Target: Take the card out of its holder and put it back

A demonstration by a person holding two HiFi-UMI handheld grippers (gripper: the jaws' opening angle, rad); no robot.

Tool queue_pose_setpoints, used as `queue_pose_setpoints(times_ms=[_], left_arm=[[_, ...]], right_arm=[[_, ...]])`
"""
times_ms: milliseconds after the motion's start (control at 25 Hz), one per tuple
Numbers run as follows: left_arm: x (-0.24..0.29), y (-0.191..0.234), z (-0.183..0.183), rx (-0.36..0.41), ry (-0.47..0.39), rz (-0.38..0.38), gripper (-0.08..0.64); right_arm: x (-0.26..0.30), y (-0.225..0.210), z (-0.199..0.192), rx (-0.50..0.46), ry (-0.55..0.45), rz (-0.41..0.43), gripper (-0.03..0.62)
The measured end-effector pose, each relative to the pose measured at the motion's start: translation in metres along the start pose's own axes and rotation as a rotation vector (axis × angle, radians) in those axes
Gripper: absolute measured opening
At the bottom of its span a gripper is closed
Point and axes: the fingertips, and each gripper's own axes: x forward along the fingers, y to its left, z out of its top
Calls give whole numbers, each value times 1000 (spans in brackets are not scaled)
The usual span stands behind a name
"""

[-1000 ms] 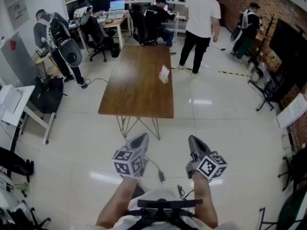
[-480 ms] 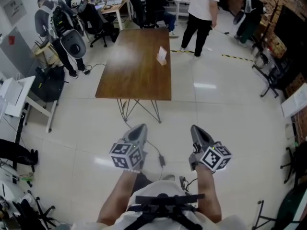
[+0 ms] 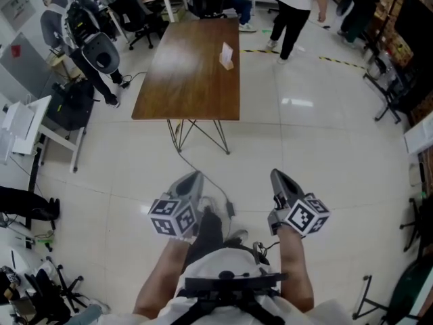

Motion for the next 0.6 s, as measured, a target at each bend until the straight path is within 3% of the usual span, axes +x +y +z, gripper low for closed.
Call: queue_pose_setpoints(times_ms=[600], left_arm=[[60, 1, 28, 5, -6, -72, 0]], right_arm=[[31, -16, 30, -44, -30, -20, 8]])
